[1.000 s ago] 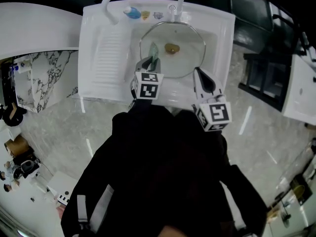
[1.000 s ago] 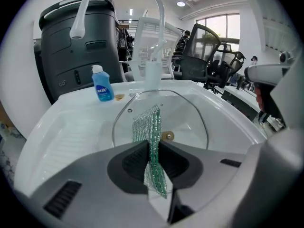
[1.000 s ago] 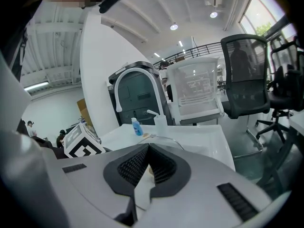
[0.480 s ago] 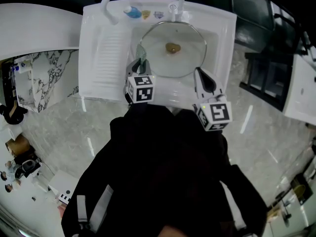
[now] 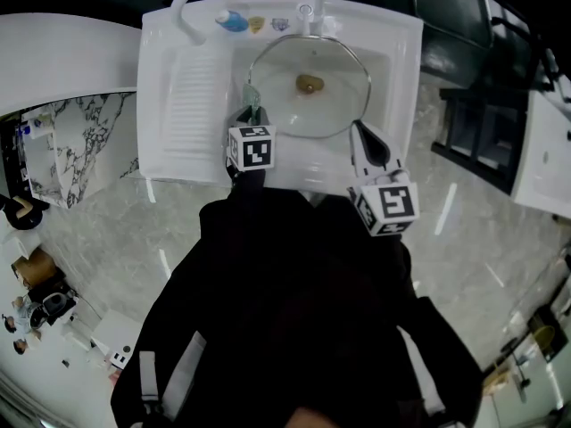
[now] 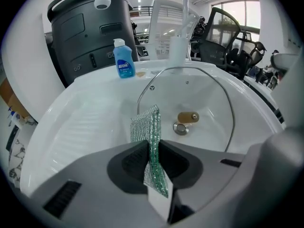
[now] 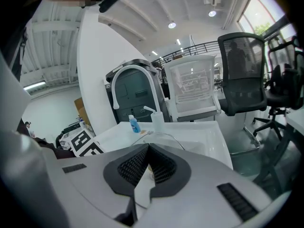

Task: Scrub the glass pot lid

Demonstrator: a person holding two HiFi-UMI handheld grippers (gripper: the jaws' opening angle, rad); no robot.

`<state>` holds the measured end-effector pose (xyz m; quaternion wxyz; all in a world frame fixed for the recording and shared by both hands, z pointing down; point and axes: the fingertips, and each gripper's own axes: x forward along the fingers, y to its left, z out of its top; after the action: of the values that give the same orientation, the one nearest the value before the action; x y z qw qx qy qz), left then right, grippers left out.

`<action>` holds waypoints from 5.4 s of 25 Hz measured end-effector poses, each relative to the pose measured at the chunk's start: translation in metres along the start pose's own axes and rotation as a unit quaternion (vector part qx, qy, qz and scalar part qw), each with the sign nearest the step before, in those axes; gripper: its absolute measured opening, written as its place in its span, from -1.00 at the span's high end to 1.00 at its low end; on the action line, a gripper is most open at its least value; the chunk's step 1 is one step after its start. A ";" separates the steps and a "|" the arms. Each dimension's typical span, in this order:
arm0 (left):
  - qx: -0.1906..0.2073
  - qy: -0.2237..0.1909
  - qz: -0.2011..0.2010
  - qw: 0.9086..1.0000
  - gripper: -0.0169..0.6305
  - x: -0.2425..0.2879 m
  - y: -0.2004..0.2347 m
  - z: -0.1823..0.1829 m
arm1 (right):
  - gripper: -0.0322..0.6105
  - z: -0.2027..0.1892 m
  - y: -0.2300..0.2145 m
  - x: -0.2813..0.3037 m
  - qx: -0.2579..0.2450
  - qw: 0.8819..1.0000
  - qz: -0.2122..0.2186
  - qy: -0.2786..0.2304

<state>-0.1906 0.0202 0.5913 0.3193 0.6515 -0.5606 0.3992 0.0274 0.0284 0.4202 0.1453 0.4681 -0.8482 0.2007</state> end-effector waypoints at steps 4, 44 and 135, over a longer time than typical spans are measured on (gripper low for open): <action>-0.003 0.012 -0.012 1.000 0.75 0.009 -0.001 -0.002 | 0.89 -0.005 -0.002 0.000 0.004 1.000 -0.003 0.004; -0.030 0.083 -0.081 0.993 0.75 0.033 -0.035 0.006 | 0.89 -0.007 -0.016 0.010 0.012 1.000 -0.005 0.014; 0.029 0.093 -0.201 0.975 0.75 0.033 -0.146 0.024 | 0.89 -0.021 -0.044 -0.025 0.047 0.997 -0.066 0.003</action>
<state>-0.0411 0.0081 0.6137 0.4245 0.7197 -0.3744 0.4021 0.0786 0.0356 0.4367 0.1382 0.5292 -0.8044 0.2319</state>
